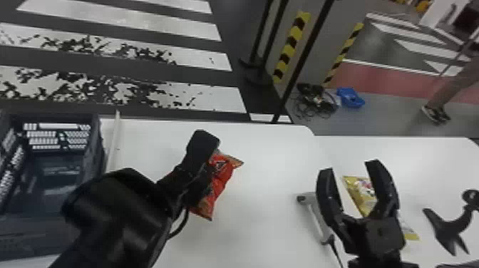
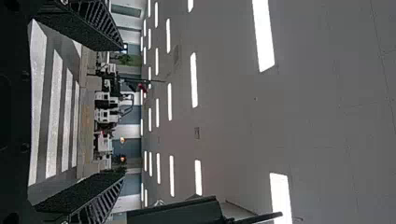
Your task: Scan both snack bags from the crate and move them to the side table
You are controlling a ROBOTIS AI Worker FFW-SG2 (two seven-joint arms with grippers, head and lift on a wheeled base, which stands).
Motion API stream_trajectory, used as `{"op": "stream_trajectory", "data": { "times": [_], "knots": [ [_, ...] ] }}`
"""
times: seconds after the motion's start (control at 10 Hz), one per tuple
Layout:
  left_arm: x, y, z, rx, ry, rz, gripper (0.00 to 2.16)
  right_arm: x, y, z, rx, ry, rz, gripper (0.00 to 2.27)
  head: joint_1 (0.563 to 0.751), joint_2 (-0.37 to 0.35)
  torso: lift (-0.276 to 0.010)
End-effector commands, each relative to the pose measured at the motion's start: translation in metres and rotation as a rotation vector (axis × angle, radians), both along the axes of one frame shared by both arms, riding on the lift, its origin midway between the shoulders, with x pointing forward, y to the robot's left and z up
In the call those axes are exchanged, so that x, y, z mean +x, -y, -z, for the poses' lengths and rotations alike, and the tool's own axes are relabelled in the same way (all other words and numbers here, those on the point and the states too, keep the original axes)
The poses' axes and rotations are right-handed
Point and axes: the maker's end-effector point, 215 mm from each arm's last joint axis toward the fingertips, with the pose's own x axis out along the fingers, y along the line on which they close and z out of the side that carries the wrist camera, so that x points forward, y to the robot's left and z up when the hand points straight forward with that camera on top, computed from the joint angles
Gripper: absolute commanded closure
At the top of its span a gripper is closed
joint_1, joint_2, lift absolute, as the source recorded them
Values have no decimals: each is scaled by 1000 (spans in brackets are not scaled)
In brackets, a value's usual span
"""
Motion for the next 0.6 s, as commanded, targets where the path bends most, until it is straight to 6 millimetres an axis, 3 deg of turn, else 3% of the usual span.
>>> {"op": "stream_trajectory", "data": {
  "times": [0.0, 0.2, 0.5],
  "knots": [
    [-14, 9, 8, -27, -39, 17, 1963, 0, -1, 0, 2, -1, -3, 12, 695, -350, -95],
    [-31, 23, 16, -32, -57, 52, 1966, -1, -3, -2, 6, 5, -3, 12, 695, -350, -95],
    [-38, 31, 23, -51, -75, 79, 1966, -4, -5, -6, 9, 13, -4, 12, 695, -350, -95]
  ]
}}
